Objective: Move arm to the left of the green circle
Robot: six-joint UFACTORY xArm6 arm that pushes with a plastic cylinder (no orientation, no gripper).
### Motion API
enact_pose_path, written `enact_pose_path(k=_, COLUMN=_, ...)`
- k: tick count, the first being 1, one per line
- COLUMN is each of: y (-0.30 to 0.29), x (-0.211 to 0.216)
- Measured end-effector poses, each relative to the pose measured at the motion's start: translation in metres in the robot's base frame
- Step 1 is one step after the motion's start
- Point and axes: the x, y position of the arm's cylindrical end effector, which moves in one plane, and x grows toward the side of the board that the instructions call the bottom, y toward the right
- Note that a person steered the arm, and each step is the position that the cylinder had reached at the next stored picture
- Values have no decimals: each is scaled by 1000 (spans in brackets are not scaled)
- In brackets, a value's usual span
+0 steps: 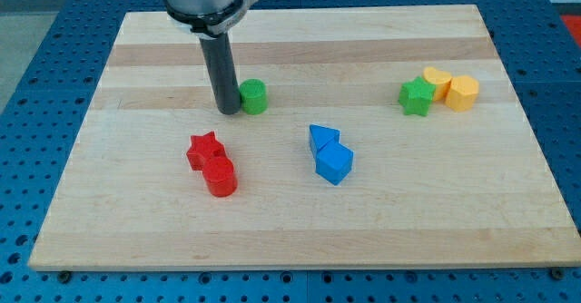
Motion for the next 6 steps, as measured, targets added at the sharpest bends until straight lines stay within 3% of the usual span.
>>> enact_pose_path(k=2, y=127, x=-5)
enact_pose_path(k=3, y=160, x=-2)
enact_pose_path(k=4, y=151, x=4)
enact_pose_path(k=6, y=74, x=6)
